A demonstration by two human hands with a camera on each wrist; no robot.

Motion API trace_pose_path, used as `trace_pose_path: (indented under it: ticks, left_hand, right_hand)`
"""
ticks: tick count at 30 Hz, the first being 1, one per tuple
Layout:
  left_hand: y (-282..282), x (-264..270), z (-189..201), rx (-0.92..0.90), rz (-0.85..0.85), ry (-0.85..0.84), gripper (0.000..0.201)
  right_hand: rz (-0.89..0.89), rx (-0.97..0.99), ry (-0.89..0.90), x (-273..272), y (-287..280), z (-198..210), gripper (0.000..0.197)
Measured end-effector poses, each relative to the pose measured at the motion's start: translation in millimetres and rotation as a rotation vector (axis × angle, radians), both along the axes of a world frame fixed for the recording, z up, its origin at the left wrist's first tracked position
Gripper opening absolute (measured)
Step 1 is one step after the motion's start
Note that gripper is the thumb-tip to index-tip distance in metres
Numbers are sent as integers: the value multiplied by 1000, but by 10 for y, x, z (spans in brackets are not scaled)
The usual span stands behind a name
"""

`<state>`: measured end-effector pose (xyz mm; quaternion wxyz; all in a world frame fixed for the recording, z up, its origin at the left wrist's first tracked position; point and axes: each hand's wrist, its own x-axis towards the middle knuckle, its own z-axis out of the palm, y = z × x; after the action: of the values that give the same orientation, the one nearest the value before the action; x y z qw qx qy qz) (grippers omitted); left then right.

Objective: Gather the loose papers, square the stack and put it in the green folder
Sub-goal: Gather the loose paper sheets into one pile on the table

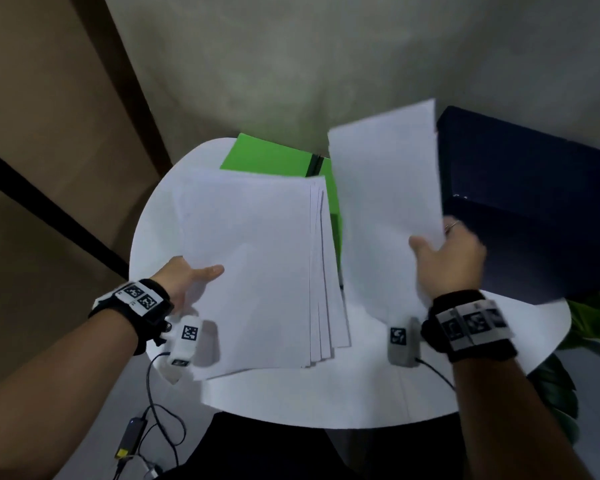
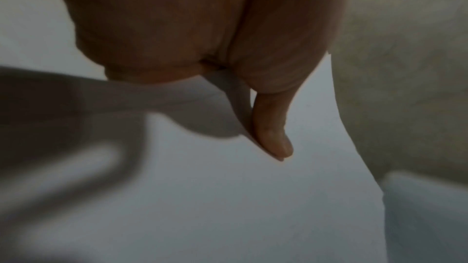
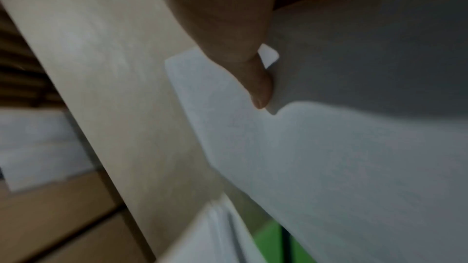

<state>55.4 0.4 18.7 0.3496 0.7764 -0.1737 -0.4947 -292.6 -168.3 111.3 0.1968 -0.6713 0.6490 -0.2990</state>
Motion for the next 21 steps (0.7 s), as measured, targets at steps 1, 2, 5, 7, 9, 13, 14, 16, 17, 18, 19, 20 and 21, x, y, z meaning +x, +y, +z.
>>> trace_pose_path:
  ticks: [1, 2, 5, 7, 9, 13, 14, 16, 17, 18, 19, 20, 21]
  left_hand:
    - [-13, -45, -91, 78, -43, -56, 45]
    - [-42, -83, -204, 139, -74, -88, 47]
    - [-125, -274, -440, 249, -181, -106, 51]
    - [-188, -416, -539, 295, -268, -154, 54]
    - [-216, -530, -567, 325, -324, -271, 47]
    - [-248, -540, -558, 126, -53, -125, 46]
    - [-270, -495, -560, 94, 14, -64, 52]
    - [-290, -471, -520, 81, 26, -29, 57]
    - [-295, -505, -494, 85, 9, -51, 55]
    - [-309, -556, -491, 90, -16, -87, 55]
    - [-316, -640, -461, 94, -44, -101, 57]
    - [-315, -725, -452, 96, -73, -88, 62]
    - [-308, -789, -455, 84, -96, -87, 67]
  right_hand:
    - [-22, -53, -69, -12, -30, 188, 29]
    - [-35, -76, -167, -18, -39, 355, 28]
    - [-1, -49, -432, -16, -18, 592, 31]
    - [31, 33, -484, 10, -10, 463, 32]
    - [30, 163, -511, 44, -20, 135, 31]
    - [62, 463, -419, 125, 5, -802, 38]
    - [80, 517, -347, 145, 9, -1013, 45]
    - [95, 608, -174, 194, 33, -1344, 64]
    - [85, 645, -68, 218, 67, -1465, 74]
    - [75, 669, 41, 262, 122, -1535, 78]
    - [89, 675, 119, 313, 191, -1589, 78]
    - [137, 672, 161, 376, 282, -1617, 75]
    - [198, 670, 181, 428, 360, -1654, 73]
